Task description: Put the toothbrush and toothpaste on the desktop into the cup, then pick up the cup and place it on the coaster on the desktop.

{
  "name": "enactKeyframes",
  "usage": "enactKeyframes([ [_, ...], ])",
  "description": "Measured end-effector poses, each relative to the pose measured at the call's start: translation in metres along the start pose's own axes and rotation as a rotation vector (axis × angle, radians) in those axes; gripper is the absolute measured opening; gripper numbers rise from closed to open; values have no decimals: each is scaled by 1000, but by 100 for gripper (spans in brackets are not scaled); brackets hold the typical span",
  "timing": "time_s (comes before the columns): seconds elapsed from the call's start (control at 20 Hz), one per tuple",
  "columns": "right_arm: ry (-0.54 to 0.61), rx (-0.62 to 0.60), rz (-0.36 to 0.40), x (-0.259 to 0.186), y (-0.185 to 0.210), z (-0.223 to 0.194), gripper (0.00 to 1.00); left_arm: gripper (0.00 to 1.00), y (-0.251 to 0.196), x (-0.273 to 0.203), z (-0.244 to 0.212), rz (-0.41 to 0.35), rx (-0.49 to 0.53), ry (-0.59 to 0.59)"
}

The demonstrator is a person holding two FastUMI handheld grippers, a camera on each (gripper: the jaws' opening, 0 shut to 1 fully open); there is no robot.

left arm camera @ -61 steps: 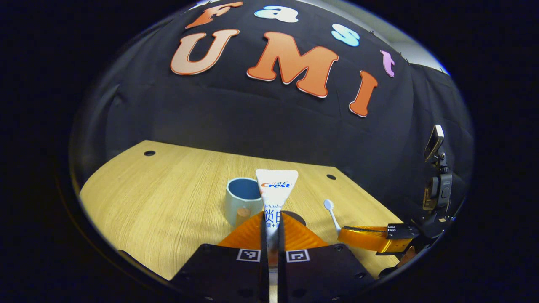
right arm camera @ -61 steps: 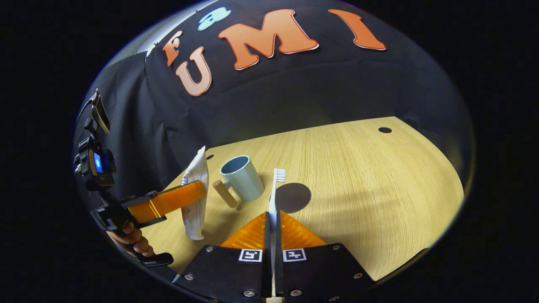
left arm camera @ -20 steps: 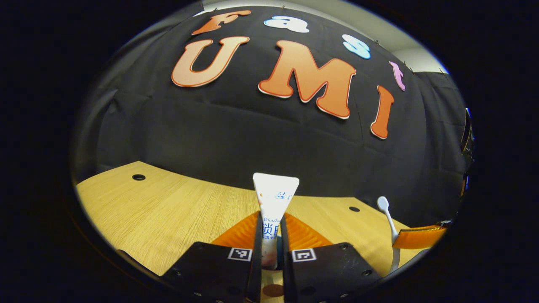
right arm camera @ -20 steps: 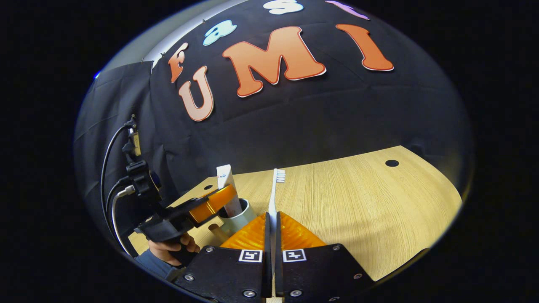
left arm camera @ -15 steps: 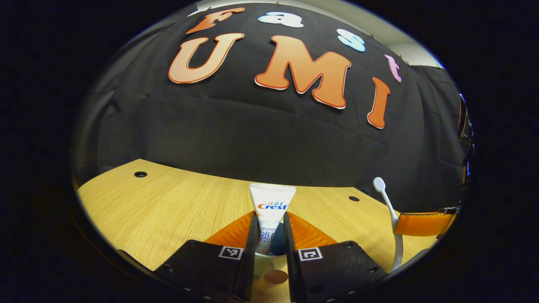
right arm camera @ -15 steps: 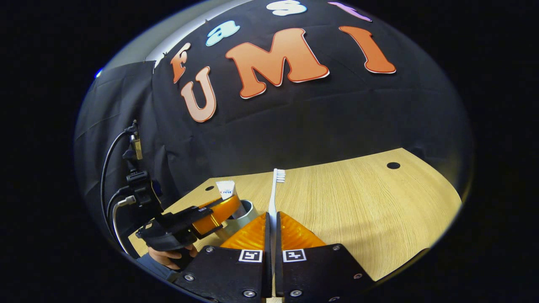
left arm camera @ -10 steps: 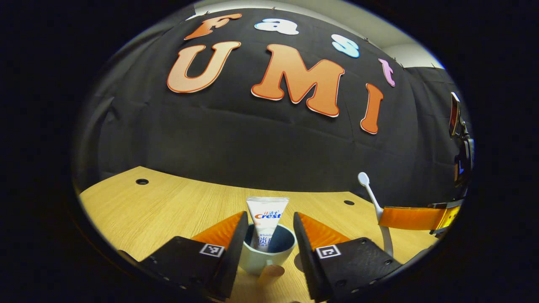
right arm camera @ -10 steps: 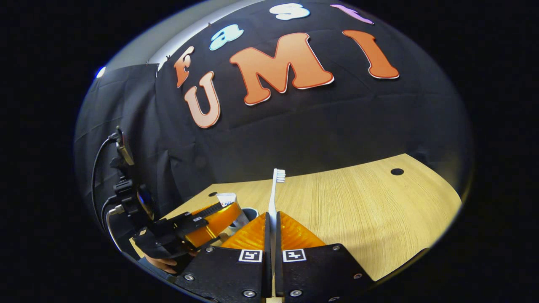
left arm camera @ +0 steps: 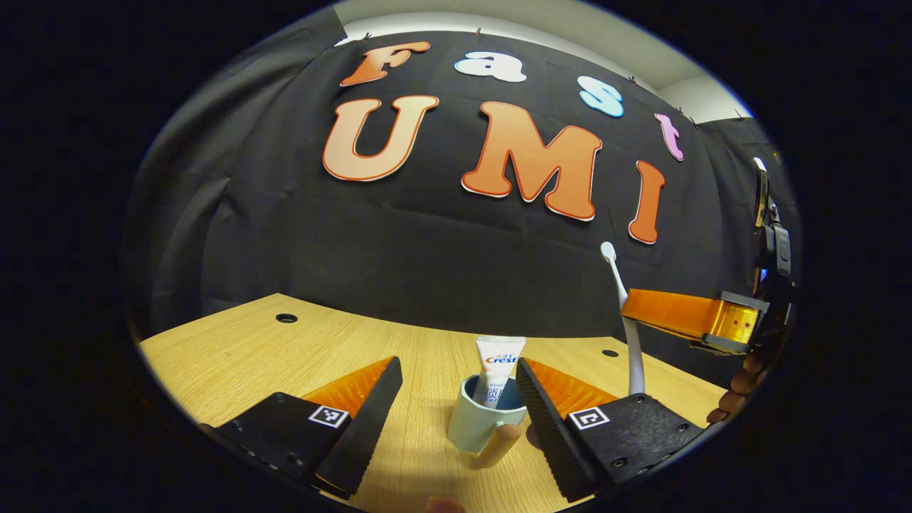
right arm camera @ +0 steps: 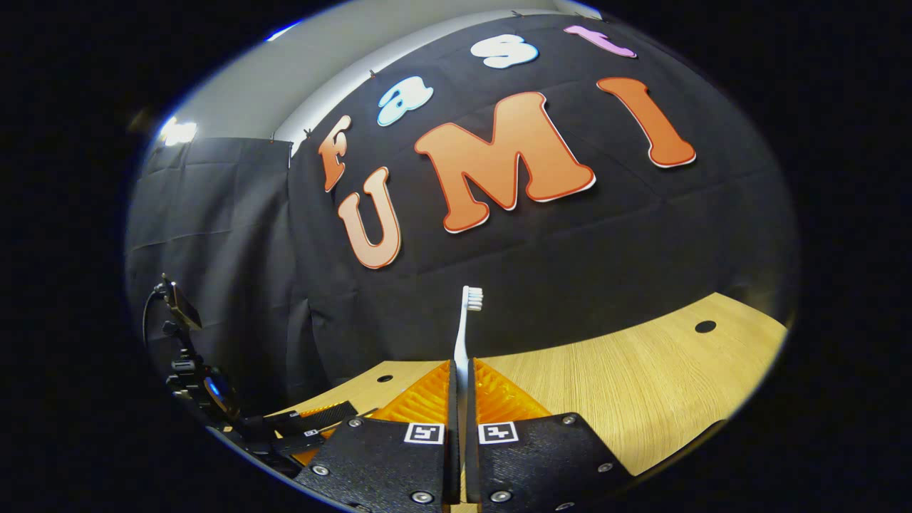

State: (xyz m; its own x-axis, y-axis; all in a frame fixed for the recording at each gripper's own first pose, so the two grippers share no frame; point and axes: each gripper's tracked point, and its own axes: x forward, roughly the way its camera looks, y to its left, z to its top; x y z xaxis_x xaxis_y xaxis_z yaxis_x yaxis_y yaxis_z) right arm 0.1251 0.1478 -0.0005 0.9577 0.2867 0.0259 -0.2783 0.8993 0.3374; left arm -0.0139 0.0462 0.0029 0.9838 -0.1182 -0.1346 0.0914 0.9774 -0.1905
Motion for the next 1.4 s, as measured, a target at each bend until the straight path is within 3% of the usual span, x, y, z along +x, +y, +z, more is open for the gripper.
enactKeyframes([
  [0.25,-51,-4,38,28,16,-3,3,96,13,-13,4,13,3,-20],
  [0.45,-60,18,42,54,24,-14,0,96,27,-20,0,34,-3,-18],
  [0.8,-71,14,37,83,25,-36,3,96,51,-23,-12,83,-16,12],
  [1.15,-22,-67,42,85,24,-63,6,96,57,-18,-33,102,-29,63],
  [1.4,-30,-90,75,69,25,-52,7,96,45,-12,-32,81,-16,70],
])
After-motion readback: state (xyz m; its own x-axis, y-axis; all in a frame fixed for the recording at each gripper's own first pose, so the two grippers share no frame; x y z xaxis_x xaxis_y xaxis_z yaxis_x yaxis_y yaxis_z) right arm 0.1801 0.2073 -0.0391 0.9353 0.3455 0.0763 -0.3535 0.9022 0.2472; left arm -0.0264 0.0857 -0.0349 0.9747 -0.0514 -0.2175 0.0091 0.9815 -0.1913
